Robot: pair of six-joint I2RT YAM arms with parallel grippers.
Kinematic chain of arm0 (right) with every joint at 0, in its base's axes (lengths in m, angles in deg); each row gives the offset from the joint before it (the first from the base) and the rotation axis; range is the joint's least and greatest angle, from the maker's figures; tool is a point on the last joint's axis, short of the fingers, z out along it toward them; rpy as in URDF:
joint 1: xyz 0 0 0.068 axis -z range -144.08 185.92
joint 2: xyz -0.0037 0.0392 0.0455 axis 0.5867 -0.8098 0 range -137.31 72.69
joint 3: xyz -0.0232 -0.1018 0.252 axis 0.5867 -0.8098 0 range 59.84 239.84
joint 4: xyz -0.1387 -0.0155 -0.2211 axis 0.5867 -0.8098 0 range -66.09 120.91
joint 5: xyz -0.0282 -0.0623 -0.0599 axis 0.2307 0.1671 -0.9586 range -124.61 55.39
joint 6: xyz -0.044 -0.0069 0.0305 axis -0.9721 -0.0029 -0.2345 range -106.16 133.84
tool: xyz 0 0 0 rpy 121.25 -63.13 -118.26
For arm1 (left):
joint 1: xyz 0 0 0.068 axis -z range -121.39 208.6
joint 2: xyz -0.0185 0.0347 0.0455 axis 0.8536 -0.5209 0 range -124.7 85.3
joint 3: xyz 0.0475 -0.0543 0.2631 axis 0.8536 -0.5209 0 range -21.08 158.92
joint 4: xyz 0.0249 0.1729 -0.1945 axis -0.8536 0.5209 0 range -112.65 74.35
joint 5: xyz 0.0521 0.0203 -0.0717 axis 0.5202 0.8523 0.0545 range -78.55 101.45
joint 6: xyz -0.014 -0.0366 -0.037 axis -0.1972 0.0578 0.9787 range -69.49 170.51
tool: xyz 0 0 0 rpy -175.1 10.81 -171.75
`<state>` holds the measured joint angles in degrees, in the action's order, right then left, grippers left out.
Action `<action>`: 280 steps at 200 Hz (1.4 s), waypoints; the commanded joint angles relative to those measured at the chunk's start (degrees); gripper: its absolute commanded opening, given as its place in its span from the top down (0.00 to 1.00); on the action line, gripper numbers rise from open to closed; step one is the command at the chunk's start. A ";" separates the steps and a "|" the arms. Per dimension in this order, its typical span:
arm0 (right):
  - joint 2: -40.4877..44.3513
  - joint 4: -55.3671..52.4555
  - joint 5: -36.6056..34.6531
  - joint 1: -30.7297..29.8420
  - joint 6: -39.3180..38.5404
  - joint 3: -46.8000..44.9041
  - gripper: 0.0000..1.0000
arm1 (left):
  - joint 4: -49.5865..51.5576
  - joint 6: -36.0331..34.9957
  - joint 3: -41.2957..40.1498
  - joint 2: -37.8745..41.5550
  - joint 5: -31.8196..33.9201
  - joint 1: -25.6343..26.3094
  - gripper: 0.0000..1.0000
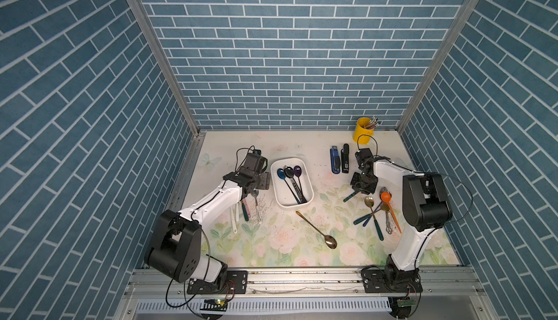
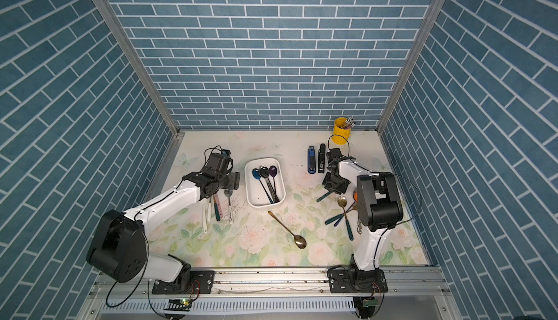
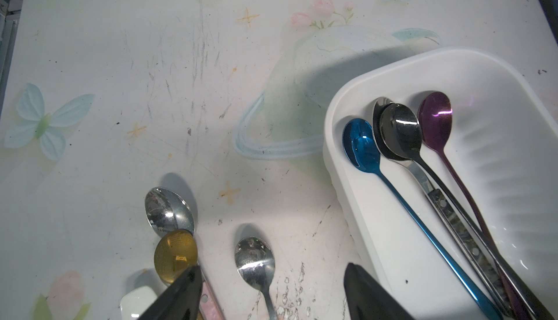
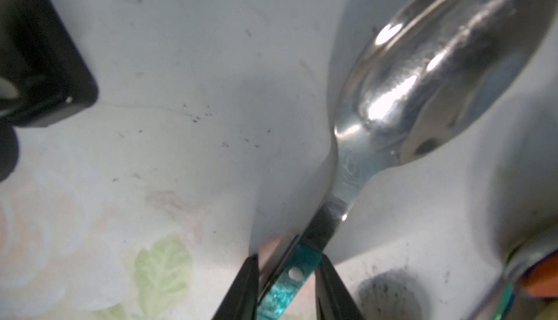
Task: Put the spoon into the storage box
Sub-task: Pick up the spoon from the center of the board, then place the spoon in the storage box.
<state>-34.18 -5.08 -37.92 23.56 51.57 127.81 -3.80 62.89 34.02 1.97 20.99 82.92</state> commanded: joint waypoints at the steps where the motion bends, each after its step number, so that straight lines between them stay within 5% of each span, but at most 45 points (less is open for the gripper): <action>1: -2.21 1.25 1.86 0.24 1.29 -3.83 0.71 | 1.89 0.10 1.69 -1.17 1.13 0.22 0.20; 133: 6.77 1.37 -1.89 0.26 -1.24 -4.64 0.92 | 6.52 2.40 6.03 -3.58 0.58 0.08 0.20; 182: 13.19 -3.72 -5.30 -0.71 -5.45 -1.43 0.92 | 8.04 6.67 7.35 -6.80 -8.35 -4.16 0.20; 225: 12.73 -9.21 -3.76 -6.73 -10.47 7.76 0.92 | 6.82 11.43 5.76 -7.78 -17.30 -9.91 0.20; 280: 0.98 -11.58 0.78 -17.04 -13.77 23.96 0.92 | 4.97 16.05 0.28 -5.20 -22.59 -13.22 0.21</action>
<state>-28.56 -13.93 -39.76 10.23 40.47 146.30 1.42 76.18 36.94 -5.42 1.73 70.46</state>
